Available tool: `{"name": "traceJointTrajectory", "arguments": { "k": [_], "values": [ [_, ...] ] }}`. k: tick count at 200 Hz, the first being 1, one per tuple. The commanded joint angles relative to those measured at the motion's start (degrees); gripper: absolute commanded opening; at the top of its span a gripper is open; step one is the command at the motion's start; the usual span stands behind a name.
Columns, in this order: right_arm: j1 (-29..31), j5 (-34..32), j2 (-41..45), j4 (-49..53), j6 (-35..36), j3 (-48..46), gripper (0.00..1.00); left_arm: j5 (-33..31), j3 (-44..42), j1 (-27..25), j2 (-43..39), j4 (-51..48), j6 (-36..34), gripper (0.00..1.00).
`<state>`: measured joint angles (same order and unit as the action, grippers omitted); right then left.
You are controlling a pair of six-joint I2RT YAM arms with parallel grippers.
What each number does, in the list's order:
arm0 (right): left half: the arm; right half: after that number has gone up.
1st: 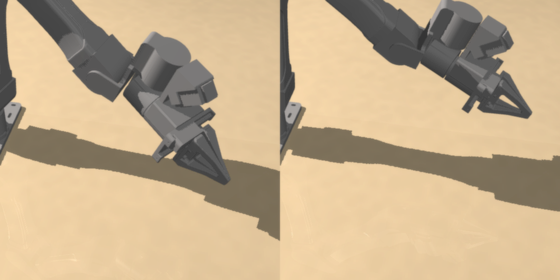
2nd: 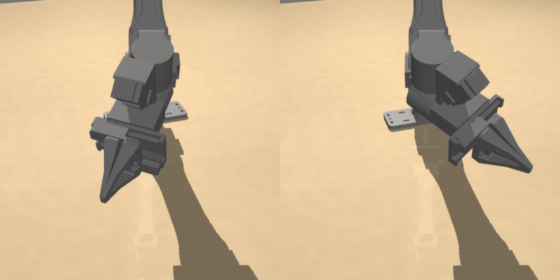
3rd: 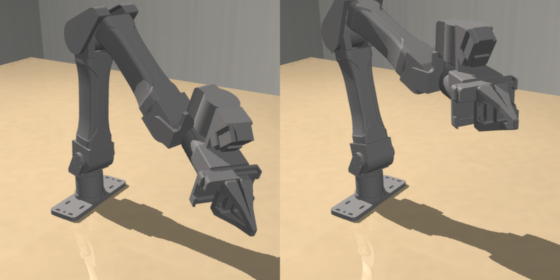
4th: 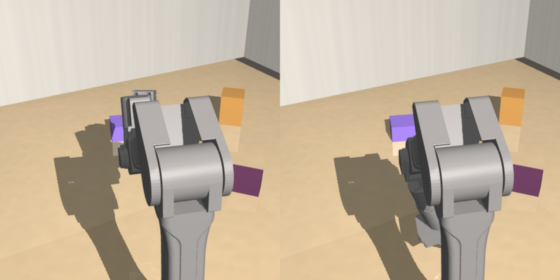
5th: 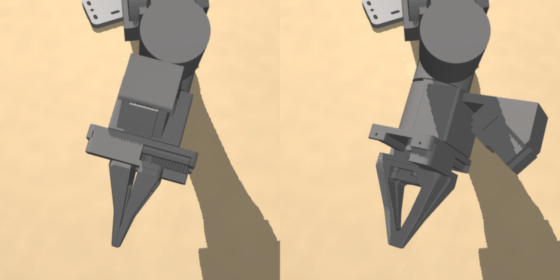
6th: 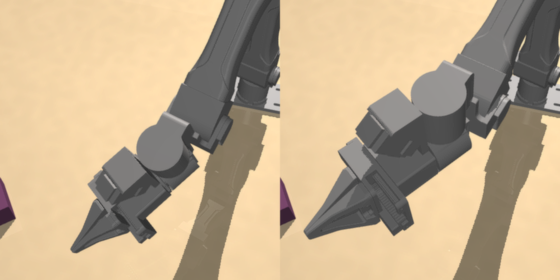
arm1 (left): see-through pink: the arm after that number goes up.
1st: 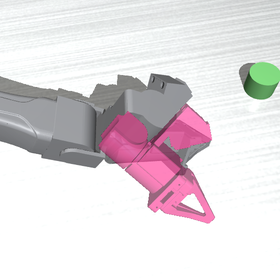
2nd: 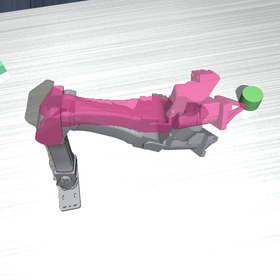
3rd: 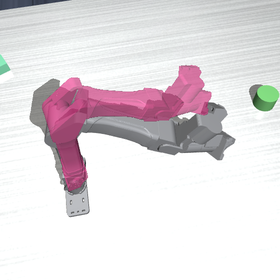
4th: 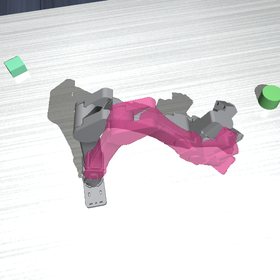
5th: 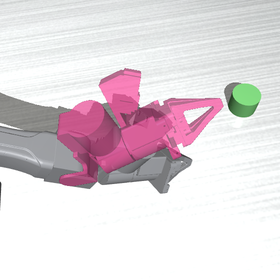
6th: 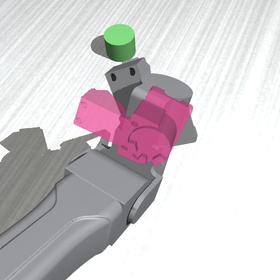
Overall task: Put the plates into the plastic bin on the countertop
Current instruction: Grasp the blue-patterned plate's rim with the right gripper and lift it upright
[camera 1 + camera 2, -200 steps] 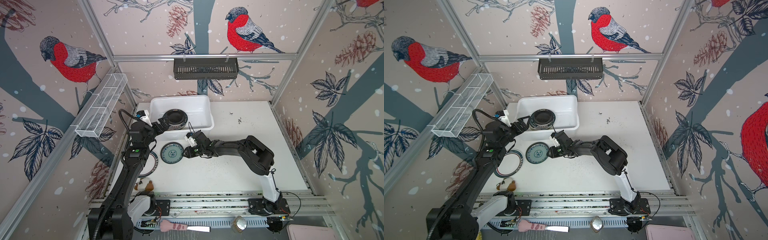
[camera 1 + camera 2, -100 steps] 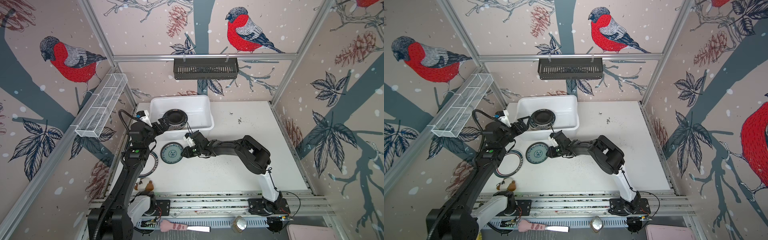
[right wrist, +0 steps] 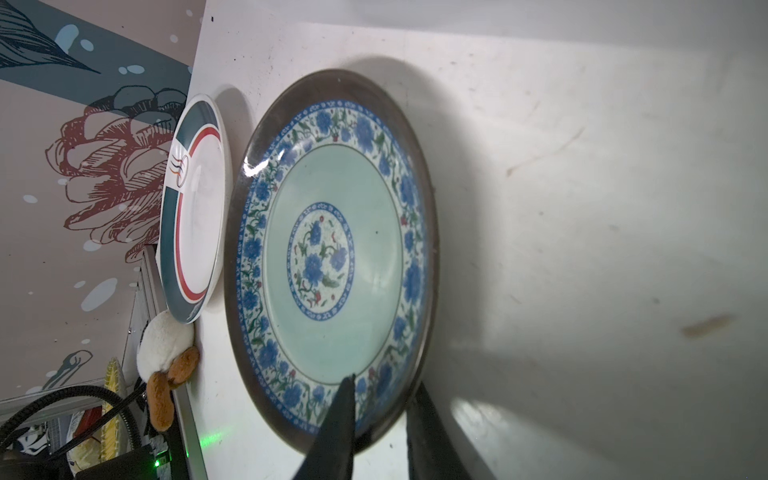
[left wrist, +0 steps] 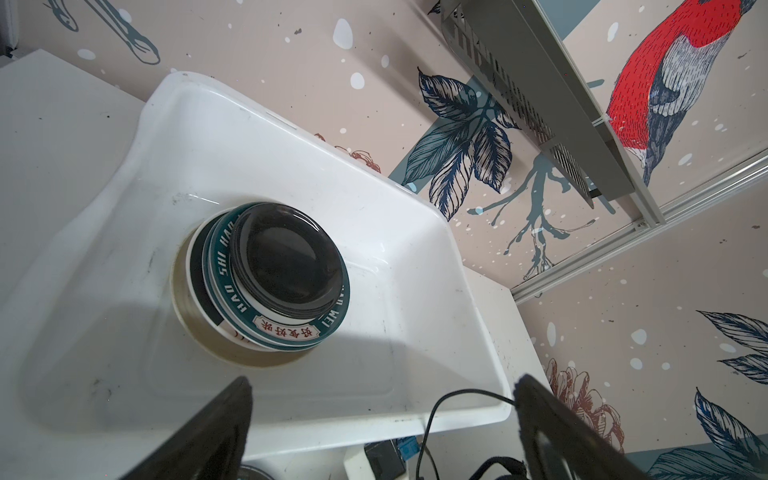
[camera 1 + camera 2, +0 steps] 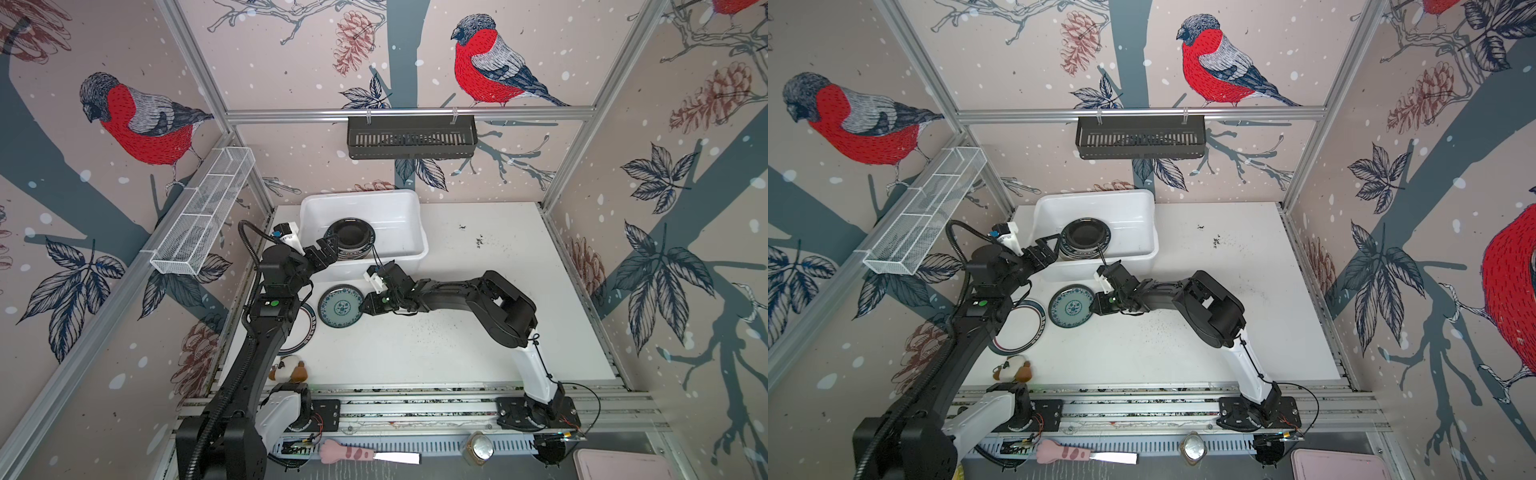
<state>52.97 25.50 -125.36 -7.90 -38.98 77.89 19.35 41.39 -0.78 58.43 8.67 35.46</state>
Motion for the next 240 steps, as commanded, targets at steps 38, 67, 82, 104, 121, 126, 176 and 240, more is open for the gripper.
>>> {"name": "traceJointTrajectory", "arguments": {
  "k": [38,67,82,104,121,126,176,240],
  "values": [
    [0.2,-2.9,0.1,1.8,-0.5,0.3,0.17,0.1,-0.3,-0.1,-0.2,2.3,-0.8,0.97],
    [0.3,-3.9,0.6,1.9,-0.7,-0.2,0.12,0.2,-0.3,-0.1,-0.1,2.1,-0.9,0.97],
    [0.3,-4.4,1.1,1.7,-0.9,-0.7,0.11,0.4,-0.3,-0.1,-0.2,2.1,-0.9,0.97],
    [0.3,-5.2,2.1,1.6,-1.0,-1.5,0.08,0.2,-0.3,-0.1,-0.5,1.9,-0.9,0.97],
    [0.3,-5.9,3.2,1.8,-0.9,-2.1,0.06,0.2,-0.3,0.0,-0.6,1.9,-0.9,0.97],
    [0.4,-6.3,3.7,1.9,-0.8,-2.4,0.06,0.1,-0.4,-0.1,-0.7,1.9,-0.9,0.97],
    [0.4,-10.8,9.3,2.5,-0.6,-6.4,0.02,0.5,-0.6,-0.1,-0.5,1.8,-0.9,0.97],
    [0.7,-18.7,18.8,5.7,0.3,-11.2,0.0,1.8,-2.0,-0.2,-2.2,3.8,-1.9,0.97]
  ]
}}
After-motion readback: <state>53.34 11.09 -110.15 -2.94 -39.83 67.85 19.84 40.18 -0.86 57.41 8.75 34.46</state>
